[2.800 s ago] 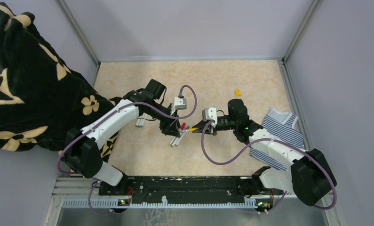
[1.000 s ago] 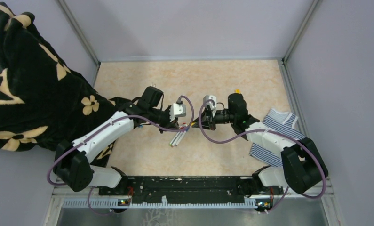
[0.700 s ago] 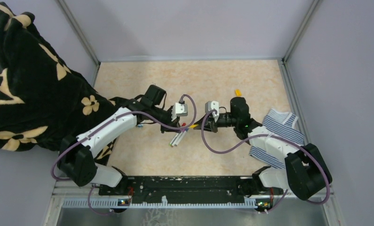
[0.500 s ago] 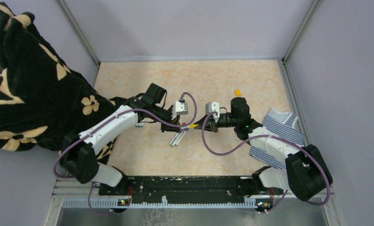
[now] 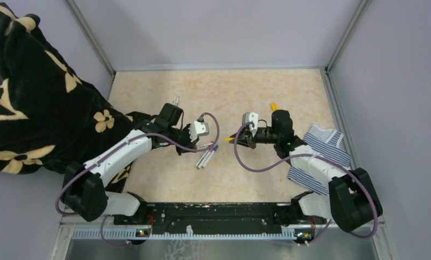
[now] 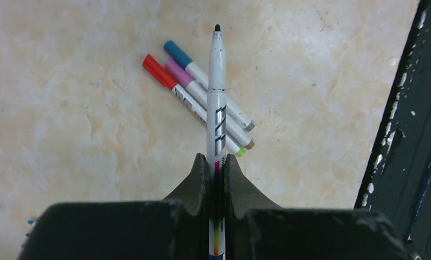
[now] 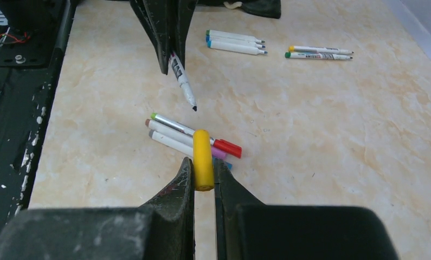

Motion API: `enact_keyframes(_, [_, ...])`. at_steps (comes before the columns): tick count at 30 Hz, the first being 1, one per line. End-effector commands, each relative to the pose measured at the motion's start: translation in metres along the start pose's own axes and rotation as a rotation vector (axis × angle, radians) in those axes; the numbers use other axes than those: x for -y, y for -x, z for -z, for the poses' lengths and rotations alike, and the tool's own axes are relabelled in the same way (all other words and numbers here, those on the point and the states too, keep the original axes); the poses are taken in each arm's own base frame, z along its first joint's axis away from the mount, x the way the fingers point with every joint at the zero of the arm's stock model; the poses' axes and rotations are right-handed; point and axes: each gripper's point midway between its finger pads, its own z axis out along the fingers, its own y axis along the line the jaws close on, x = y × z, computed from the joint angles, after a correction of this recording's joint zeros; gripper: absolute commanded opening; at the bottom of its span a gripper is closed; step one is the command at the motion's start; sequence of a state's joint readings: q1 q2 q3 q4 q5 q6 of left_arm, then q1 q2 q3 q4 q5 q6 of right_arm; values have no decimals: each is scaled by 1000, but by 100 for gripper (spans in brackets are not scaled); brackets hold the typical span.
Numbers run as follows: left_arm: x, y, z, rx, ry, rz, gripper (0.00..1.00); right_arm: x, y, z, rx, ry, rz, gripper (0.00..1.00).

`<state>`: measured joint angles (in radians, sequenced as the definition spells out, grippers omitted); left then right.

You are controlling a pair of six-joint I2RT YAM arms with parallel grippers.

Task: Open the pen caps
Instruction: Open the pen cap from the pen, then place the pen at the center of the board.

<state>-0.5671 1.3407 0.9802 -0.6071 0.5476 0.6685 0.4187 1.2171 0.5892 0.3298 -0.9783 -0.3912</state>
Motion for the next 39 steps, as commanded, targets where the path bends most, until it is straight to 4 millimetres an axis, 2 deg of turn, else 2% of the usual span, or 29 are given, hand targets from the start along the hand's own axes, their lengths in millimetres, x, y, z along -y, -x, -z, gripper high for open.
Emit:
enact_keyframes(1, [-9, -19, 8, -74, 89, 12, 0, 7, 19, 1, 32, -10, 26, 0])
enact_keyframes(4, [-15, -20, 9, -73, 127, 28, 0, 10, 19, 2, 34, -22, 18, 0])
enact_keyframes(7, [-32, -20, 13, -65, 189, 76, 0, 14, 23, 4, 42, -42, 10, 0])
enact_keyframes(12, [-86, -15, 35, 9, 318, 244, 0, 21, 23, 7, 45, -78, 3, 0])
enact_keyframes(16, [-133, -26, 51, 33, 430, 404, 0, 23, 24, 9, 48, -93, 0, 0])
enact_keyframes(19, [-158, -36, 56, 31, 498, 480, 0, 24, 24, 9, 48, -98, -1, 0])
enact_keyframes(32, [-232, -74, 60, 41, 612, 750, 0, 24, 24, 10, 49, -105, -1, 0])
enact_keyframes(39, [-262, -97, 45, 36, 586, 836, 0, 24, 23, 10, 49, -107, -1, 0])
